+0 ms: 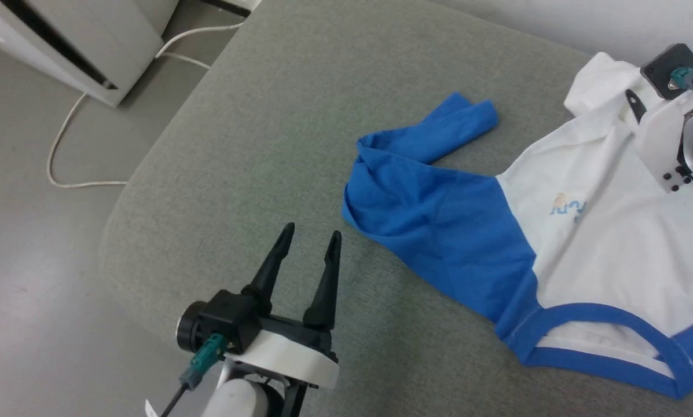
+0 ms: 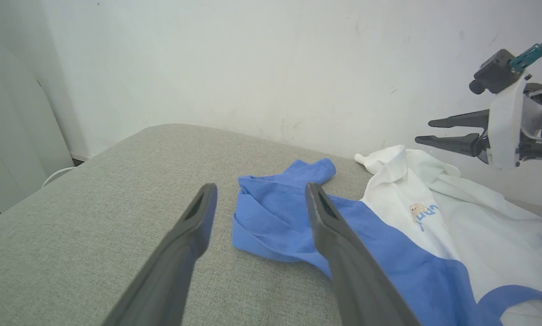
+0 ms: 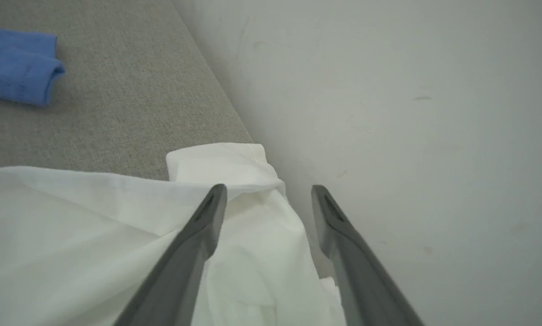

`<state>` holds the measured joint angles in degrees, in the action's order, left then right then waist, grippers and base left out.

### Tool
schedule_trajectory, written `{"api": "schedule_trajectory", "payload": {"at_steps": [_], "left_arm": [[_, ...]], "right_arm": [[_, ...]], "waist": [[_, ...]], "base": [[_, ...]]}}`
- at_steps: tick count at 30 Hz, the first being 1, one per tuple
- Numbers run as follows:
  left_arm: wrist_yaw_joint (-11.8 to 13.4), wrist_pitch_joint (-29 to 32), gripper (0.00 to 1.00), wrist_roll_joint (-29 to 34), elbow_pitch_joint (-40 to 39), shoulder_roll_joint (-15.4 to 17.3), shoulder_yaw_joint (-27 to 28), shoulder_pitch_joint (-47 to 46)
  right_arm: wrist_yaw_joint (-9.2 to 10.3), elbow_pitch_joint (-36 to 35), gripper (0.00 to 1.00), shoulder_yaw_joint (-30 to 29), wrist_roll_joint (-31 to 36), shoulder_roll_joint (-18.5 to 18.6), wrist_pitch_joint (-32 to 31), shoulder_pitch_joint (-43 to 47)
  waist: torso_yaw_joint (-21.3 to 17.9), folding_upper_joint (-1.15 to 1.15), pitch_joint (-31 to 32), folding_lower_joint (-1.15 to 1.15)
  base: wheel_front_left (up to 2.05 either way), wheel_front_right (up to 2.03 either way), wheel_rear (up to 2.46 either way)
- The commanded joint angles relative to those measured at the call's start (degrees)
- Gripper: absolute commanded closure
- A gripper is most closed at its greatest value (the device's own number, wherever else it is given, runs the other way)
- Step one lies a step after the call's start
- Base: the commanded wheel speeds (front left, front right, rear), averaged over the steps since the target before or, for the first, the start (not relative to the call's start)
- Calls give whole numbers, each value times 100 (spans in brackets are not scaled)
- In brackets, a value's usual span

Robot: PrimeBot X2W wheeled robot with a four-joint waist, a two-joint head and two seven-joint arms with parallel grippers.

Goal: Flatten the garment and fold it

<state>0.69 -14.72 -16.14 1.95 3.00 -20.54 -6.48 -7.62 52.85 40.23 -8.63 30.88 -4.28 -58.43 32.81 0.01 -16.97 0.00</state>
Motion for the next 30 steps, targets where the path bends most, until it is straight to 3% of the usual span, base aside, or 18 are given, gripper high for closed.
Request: {"api": "schedule_trajectory", "payload": {"at_steps": [1,11,16,20,26,30], "left_arm": [[-30,-28,0,73,29,-12,91,-91],[-199,-28,0,263,56,-13,633,50],[-260,-28,0,313,88,-13,861,170],[-303,-28,0,321,130,-13,1064,263],[-508,-28,0,459,433,3,1103,424],[-611,-28,0,501,747,66,994,524]], "right_arm": [[13,65,0,-60,-175,-86,241,23],[13,-117,0,-751,-784,-312,1628,535],[13,-655,0,-1484,-944,-255,1882,1258],[13,-1393,0,-2398,-952,-364,1921,2118],[13,-2891,0,-3709,-675,-1025,1926,3802],[13,-3759,0,-4153,-526,-1657,1920,4798]], "waist": [[-376,-1,334,0],[-1477,-1,1018,0],[-1924,-1,1165,0],[-2213,-1,1230,0],[-2526,-1,1277,0],[-2654,-1,1300,0]], "base": [[0,0,0],[0,0,0],[0,0,0],[0,0,0],[0,0,0],[0,0,0]]}}
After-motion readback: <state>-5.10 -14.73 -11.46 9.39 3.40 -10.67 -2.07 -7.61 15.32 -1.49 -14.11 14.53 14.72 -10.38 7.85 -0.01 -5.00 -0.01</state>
